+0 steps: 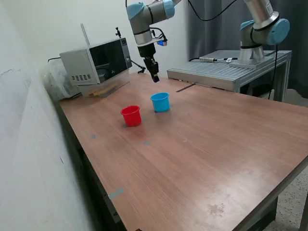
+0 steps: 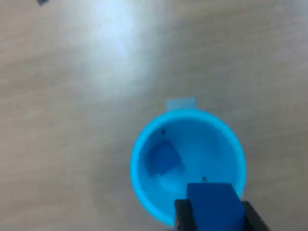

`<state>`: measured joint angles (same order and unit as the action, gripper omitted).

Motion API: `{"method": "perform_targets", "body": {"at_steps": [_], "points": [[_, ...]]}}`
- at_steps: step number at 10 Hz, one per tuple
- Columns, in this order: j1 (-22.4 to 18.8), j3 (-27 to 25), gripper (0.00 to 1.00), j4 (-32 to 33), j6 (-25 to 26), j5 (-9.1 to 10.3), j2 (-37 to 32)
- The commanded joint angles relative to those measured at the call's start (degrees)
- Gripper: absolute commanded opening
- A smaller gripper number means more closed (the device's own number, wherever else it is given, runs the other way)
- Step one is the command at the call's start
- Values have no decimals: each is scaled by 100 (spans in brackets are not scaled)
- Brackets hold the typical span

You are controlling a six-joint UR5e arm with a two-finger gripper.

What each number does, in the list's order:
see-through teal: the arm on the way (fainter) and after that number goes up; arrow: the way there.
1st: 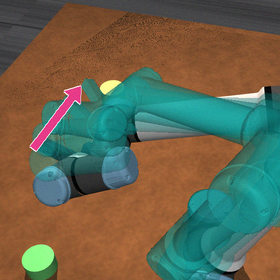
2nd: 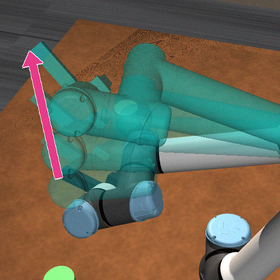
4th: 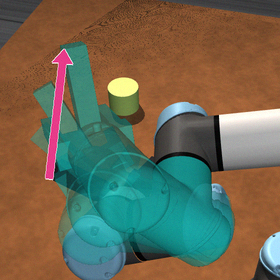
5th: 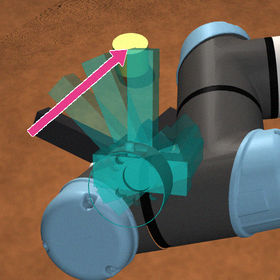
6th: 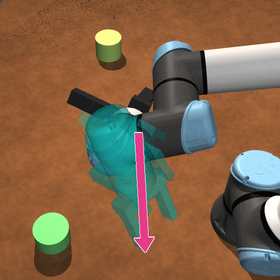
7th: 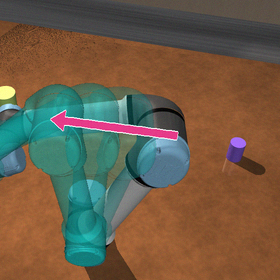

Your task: Place red objects in the red bin, and blue objects in the blue bin.

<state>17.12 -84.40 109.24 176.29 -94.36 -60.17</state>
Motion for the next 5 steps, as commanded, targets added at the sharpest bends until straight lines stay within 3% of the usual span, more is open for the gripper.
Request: {"method": "perform_targets", "body": {"at_steps": [1,5], "points": [[19,-479,0,334,-42,-12,-48],[-25,-533,0,703,-77,6,-39]]}}
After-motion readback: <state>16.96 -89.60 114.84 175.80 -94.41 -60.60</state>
